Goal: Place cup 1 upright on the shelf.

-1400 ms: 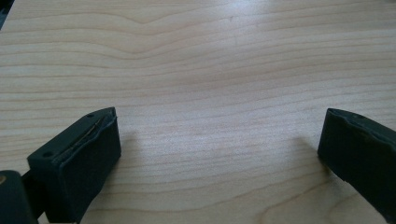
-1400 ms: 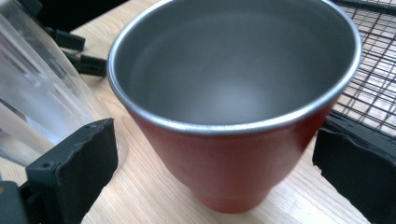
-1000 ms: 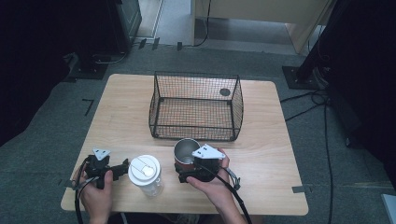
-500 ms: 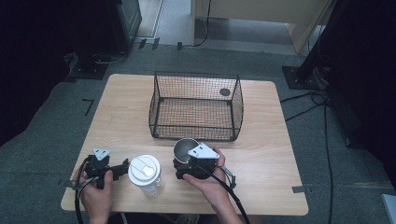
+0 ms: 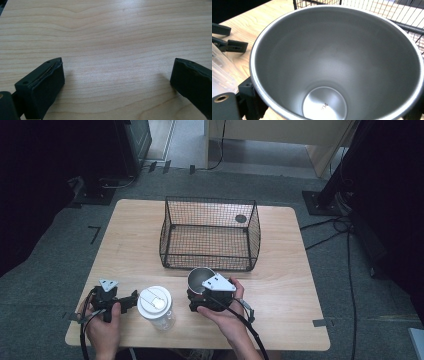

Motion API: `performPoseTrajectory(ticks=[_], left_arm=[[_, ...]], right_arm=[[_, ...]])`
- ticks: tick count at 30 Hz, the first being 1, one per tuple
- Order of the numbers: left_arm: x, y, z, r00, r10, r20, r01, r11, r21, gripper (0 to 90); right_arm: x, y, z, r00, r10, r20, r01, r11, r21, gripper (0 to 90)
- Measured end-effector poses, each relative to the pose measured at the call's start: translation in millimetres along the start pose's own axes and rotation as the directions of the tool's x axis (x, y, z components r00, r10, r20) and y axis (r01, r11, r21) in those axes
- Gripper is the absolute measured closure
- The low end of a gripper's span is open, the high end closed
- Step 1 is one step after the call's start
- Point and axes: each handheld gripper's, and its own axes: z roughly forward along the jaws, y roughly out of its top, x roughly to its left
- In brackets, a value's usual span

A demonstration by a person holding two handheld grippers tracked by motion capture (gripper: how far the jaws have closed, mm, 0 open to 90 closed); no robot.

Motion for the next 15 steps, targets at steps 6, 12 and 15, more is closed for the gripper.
performPoseTrajectory(ticks=[6, 12, 15], left_arm=[[0.1, 0.0, 0.0, 1.0000, 0.001, 0.000, -0.001, 1.0000, 0.001, 0.0], [0.0, 0.0, 0.0, 1.0000, 0.001, 0.000, -0.001, 1.0000, 0.000, 0.0], [0.0, 0.0, 0.0, 1.0000, 0.000, 0.000, 0.000, 1.0000, 0.000, 0.0]], right_arm=[[-1.4, 8.1, -6.5, 1.0000, -0.004, 0.002, 0.004, 1.000, -0.021, 7.4], [-0.4, 16.7, -10.8, 0.9999, -0.012, -0.005, 0.012, 0.999, -0.041, 7.5], [-0.1, 19.5, -11.8, 0.9999, -0.014, -0.004, 0.014, 0.999, -0.051, 7.5]])
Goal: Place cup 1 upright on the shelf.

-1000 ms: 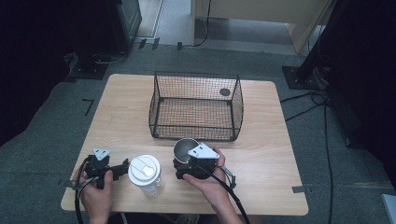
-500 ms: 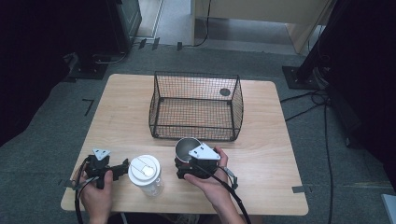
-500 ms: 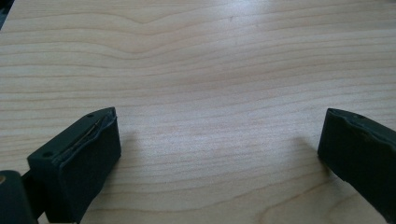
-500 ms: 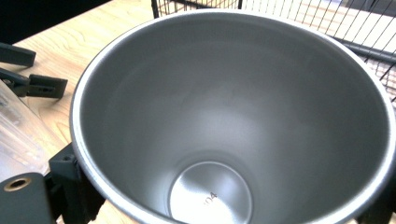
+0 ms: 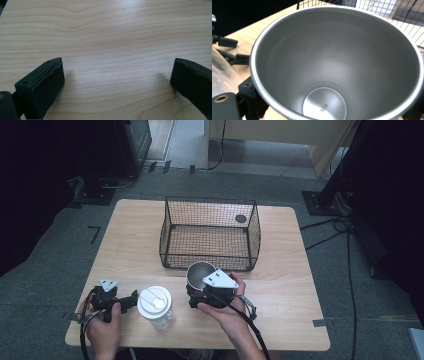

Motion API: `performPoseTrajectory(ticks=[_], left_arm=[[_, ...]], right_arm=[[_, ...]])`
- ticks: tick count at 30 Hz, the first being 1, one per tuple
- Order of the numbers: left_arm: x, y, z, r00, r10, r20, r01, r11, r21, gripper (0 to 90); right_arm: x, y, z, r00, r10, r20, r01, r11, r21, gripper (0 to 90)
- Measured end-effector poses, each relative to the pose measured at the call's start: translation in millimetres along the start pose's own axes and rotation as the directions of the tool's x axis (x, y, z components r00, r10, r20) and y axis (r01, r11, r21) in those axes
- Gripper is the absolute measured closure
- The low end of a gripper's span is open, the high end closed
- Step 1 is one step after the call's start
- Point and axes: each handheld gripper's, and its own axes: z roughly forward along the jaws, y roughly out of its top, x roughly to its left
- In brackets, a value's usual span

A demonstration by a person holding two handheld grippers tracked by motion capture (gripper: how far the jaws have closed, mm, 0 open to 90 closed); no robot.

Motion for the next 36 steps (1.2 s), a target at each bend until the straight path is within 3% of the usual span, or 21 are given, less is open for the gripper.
performPoseTrajectory(ticks=[11, 20, 28, 36], left_arm=[[-0.1, 0.0, 0.1, 1.0000, -0.002, 0.000, 0.002, 1.0000, -0.002, 0.0], [-0.1, 0.0, 0.0, 1.0000, -0.001, 0.000, 0.001, 1.0000, -0.001, 0.0], [0.0, 0.1, 0.0, 1.0000, 0.000, 0.000, 0.000, 1.0000, 0.000, 0.0], [0.0, 0.1, 0.0, 1.0000, 0.000, 0.000, 0.000, 1.0000, 0.000, 0.0]], right_arm=[[-2.9, 11.6, -4.5, 0.9999, -0.009, 0.014, 0.011, 0.994, -0.105, 7.4], [-4.1, 23.2, -9.8, 0.9997, -0.020, 0.014, 0.022, 0.979, -0.201, 7.5], [-5.1, 33.9, -9.5, 0.9993, -0.030, 0.025, 0.035, 0.973, -0.226, 7.4], [-6.7, 47.1, -8.5, 0.9978, -0.052, 0.042, 0.062, 0.958, -0.280, 7.4]])
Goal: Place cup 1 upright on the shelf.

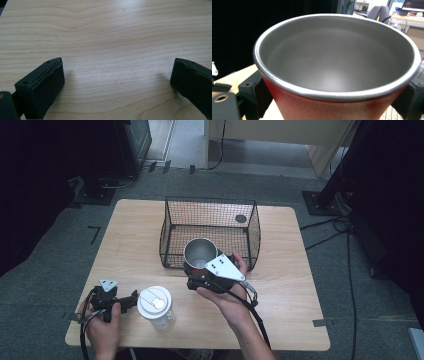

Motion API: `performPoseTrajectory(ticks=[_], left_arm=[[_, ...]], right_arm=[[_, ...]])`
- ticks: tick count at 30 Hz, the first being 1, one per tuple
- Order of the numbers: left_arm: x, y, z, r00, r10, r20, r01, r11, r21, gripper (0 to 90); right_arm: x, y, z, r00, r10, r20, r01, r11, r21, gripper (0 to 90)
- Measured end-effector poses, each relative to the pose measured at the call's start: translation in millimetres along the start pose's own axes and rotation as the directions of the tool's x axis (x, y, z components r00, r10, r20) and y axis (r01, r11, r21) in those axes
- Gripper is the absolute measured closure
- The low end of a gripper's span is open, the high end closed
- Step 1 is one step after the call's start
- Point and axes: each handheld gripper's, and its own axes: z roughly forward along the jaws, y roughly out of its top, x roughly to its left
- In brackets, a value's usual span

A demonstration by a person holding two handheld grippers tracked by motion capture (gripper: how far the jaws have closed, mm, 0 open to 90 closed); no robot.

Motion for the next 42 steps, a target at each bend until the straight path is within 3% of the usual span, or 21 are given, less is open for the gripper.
performPoseTrajectory(ticks=[4, 11, 16, 25, 36, 42], left_arm=[[0.0, 0.0, 0.0, 1.0000, 0.000, 0.000, 0.000, 1.0000, 0.000, 0.0], [0.0, 0.0, 0.0, 1.0000, 0.000, 0.000, 0.000, 1.0000, 0.001, 0.0], [0.0, 0.0, 0.0, 1.0000, 0.000, 0.000, 0.000, 1.0000, 0.001, 0.0], [0.0, 0.0, 0.0, 1.0000, 0.000, 0.000, 0.000, 1.0000, 0.000, 0.0], [0.0, 0.0, 0.0, 1.0000, 0.000, 0.000, 0.000, 1.0000, 0.001, 0.0], [0.1, 0.0, 0.0, 1.0000, 0.001, 0.000, -0.001, 1.0000, 0.000, 0.0]], right_arm=[[-1.0, 4.1, 3.0, 0.9999, -0.011, 0.011, 0.011, 0.999, -0.032, 7.4], [-7.4, 9.5, 10.4, 0.9986, 0.022, 0.049, -0.019, 0.997, -0.069, 7.4], [-11.4, 15.0, 17.0, 0.9978, 0.015, 0.065, -0.009, 0.997, -0.082, 7.4], [-16.5, 29.7, 30.8, 0.9968, 0.017, 0.078, -0.005, 0.988, -0.152, 7.4], [-31.8, 37.8, 59.8, 0.9916, 0.034, 0.124, -0.013, 0.986, -0.165, 7.4], [-37.8, 33.6, 75.6, 0.9880, 0.018, 0.153, 0.007, 0.988, -0.156, 7.4]])
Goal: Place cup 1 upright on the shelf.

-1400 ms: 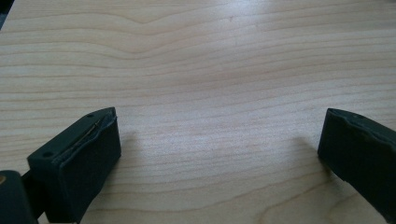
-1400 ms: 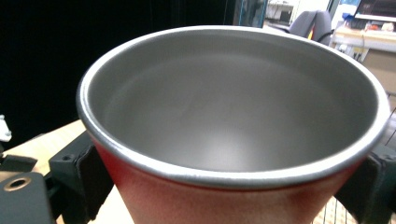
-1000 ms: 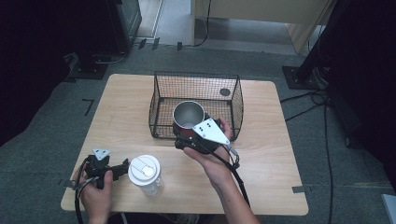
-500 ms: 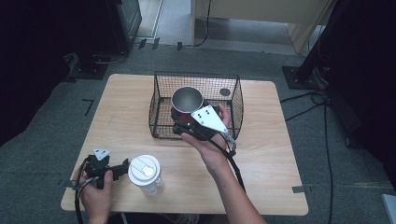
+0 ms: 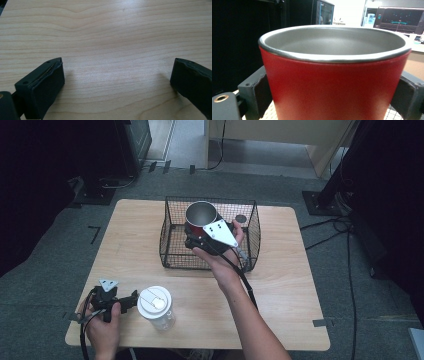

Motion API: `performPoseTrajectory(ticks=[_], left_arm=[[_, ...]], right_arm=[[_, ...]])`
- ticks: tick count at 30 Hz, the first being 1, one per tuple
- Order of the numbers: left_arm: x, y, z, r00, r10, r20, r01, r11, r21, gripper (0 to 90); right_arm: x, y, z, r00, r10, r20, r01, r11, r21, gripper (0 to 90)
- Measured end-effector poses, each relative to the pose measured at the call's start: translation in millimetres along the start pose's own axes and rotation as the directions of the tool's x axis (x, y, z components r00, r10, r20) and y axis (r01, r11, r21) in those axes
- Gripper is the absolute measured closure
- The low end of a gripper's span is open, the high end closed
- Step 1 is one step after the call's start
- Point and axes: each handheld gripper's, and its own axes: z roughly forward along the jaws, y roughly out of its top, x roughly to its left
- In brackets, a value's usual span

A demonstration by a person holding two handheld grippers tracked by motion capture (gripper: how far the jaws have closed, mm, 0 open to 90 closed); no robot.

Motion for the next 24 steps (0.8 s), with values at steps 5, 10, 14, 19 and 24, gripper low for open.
performPoseTrajectory(ticks=[5, 10, 14, 19, 24], left_arm=[[0.0, 0.0, 0.0, 1.0000, 0.001, 0.000, -0.001, 1.0000, 0.001, 0.0], [0.0, 0.0, 0.0, 1.0000, 0.000, 0.000, 0.000, 1.0000, 0.001, 0.0], [0.1, 0.0, -0.1, 1.0000, 0.001, 0.000, -0.001, 1.0000, 0.001, 0.0], [0.0, 0.0, -0.1, 1.0000, 0.000, 0.001, 0.000, 1.0000, 0.000, 0.0], [0.1, 0.0, -0.1, 1.0000, 0.002, 0.000, -0.002, 1.0000, 0.002, 0.0]], right_arm=[[-4.1, -9.4, 12.7, 0.9992, -0.030, 0.026, 0.030, 0.999, 0.027, 7.4], [-9.7, -18.0, 25.3, 0.9981, -0.011, 0.061, 0.006, 0.997, 0.071, 7.4], [-13.4, -24.2, 35.4, 0.9978, -0.005, 0.066, -0.001, 0.996, 0.085, 7.4], [-15.9, -27.9, 50.5, 0.9979, 0.030, 0.058, -0.035, 0.995, 0.088, 7.4], [-16.1, -29.4, 63.7, 0.9975, 0.049, 0.050, -0.054, 0.995, 0.086, 7.4]])
